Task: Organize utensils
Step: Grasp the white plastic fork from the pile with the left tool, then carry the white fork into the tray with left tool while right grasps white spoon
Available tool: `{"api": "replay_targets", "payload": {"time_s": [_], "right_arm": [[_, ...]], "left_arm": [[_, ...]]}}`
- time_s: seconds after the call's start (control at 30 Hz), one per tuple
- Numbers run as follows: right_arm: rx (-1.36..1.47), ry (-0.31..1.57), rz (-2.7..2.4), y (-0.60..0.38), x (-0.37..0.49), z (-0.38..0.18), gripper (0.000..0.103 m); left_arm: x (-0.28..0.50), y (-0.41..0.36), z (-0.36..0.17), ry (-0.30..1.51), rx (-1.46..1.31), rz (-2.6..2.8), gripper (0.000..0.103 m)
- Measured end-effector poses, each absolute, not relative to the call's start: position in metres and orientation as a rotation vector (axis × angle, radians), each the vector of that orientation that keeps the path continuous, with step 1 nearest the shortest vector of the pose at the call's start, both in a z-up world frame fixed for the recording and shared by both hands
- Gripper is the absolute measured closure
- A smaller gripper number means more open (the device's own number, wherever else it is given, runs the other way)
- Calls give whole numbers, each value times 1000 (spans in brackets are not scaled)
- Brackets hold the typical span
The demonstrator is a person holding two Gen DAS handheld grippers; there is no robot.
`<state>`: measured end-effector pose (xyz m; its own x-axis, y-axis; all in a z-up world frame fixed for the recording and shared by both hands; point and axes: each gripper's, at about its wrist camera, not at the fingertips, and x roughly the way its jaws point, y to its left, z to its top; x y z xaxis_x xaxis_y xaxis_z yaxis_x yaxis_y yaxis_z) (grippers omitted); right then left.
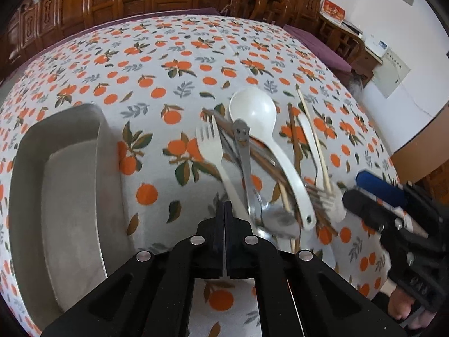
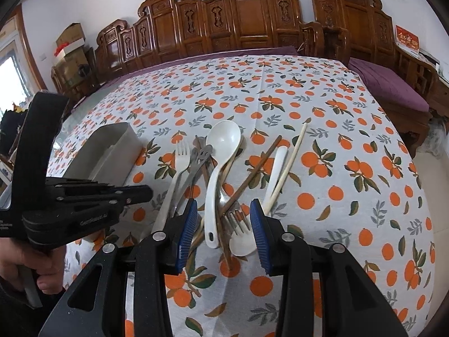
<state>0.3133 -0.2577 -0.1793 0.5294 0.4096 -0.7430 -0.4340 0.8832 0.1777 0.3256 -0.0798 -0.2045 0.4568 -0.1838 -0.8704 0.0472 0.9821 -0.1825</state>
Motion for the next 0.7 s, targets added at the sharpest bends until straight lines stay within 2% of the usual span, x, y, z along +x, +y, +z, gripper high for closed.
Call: {"api": "replay_targets", "payload": {"time_s": [0.07, 0.27, 0.37, 0.47, 0.7], "right_arm": [[-30, 878, 501, -259, 314, -179, 61], [-16, 875, 488, -267, 317, -177, 61], [-21, 871, 488, -268, 318, -176, 61], [-24, 869, 491, -267, 317, -175, 61], [-31, 878, 502, -260, 318, -182, 61]], "left_arm": [[331, -82, -206, 1091, -146, -138, 82], [347, -91, -222, 1120, -95, -101, 80], [349, -93, -223, 1128, -67, -79, 81], [348, -89, -223, 1138, -60, -79, 96], [332, -77, -213, 1119, -74, -115, 96]]}}
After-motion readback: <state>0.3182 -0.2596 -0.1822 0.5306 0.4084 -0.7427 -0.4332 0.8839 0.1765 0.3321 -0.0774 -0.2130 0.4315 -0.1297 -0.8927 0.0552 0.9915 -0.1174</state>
